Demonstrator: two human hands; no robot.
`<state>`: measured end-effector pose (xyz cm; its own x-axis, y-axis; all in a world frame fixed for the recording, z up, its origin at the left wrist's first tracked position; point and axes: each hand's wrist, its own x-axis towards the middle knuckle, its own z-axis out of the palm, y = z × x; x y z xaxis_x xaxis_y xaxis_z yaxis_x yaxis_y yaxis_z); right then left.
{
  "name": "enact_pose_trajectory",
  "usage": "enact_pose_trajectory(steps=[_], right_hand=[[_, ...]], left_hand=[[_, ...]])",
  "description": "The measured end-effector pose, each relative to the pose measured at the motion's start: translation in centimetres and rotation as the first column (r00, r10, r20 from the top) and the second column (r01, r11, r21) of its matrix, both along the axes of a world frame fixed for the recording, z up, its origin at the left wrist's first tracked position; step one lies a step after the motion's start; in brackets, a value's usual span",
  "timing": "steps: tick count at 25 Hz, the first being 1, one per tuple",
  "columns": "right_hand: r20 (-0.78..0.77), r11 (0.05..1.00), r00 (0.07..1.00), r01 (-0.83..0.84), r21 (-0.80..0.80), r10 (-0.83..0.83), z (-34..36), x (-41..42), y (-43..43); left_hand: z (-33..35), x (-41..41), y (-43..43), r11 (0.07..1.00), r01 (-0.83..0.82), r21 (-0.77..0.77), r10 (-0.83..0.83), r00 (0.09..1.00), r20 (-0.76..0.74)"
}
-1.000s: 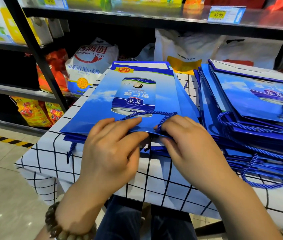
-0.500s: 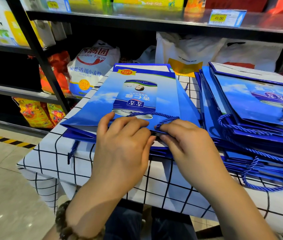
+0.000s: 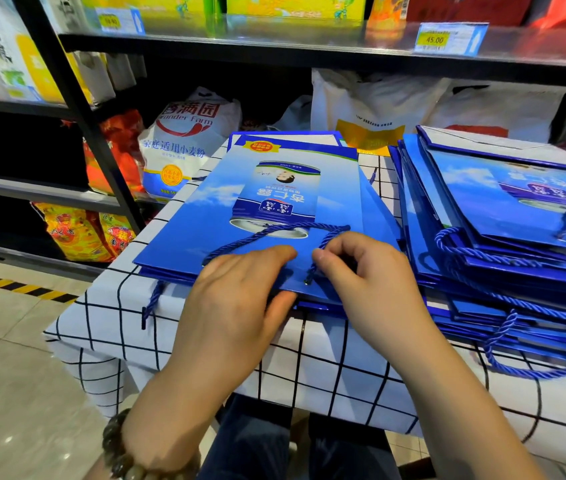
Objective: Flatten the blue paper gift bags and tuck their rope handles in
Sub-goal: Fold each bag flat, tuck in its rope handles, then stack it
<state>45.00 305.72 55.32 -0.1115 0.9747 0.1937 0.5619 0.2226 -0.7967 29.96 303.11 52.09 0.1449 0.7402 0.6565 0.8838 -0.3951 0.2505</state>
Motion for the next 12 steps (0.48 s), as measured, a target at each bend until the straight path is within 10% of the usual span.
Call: enact_pose_trajectory(steps=[9,12], right_hand=[[0.187,0.979,0.978,0.056,0.195,-0.093,-1.3,0.0,-0.1],[-0.061,0.858,0.971,0.232,0.459,-0.230,-1.8,0.7,-0.9]], left_hand=[[1.4,0.8,0.1,0.996,-0.003,-0.085,-0.027,0.935,-0.354],[2.9,1.1,1.2,0.997,0.069,-0.032,-0.076,0.915,-0.397]])
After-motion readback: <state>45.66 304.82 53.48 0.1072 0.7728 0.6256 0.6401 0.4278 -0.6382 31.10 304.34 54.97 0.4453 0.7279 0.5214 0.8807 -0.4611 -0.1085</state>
